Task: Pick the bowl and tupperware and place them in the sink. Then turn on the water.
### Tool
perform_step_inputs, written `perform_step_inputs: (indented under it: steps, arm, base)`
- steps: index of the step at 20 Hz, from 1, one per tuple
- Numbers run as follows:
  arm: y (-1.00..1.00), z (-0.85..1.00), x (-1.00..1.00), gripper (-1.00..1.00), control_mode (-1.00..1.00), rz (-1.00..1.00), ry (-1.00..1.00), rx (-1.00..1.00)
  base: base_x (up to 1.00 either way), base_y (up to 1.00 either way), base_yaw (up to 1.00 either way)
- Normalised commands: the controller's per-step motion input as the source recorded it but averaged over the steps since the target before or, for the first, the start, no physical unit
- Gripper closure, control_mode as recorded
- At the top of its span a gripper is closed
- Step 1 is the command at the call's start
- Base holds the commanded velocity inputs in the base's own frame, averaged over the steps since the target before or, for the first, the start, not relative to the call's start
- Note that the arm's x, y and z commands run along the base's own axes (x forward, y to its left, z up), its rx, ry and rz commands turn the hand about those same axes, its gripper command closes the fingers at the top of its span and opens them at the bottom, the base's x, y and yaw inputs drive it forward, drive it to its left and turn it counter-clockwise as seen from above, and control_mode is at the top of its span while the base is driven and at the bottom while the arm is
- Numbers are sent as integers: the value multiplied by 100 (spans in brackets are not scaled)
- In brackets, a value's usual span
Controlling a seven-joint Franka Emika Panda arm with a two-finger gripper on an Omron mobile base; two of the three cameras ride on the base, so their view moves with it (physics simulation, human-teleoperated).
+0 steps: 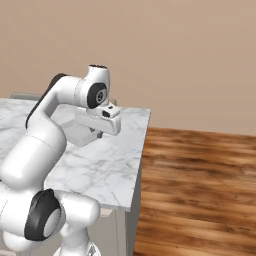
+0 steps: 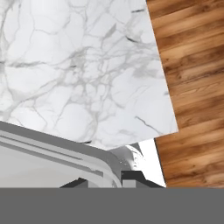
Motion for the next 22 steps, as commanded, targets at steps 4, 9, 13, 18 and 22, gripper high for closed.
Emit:
perform_step_inputs:
  steps: [4,9,13,18,22]
  arm:
    - [0,3,-18,100,-100,0,-1,0]
    - [0,1,-9,100,-100,0,0,0]
    - [0,0,-3,100,100,0,0,0]
    - [0,0,0,100,100,0,0,0]
    - [0,0,0,100,100,0,0,0]
  base:
    - [0,0,0]
    - [0,0,0]
    - [-2,0,0]
    - [-34,-11,-8]
    - [-46,-45,-30]
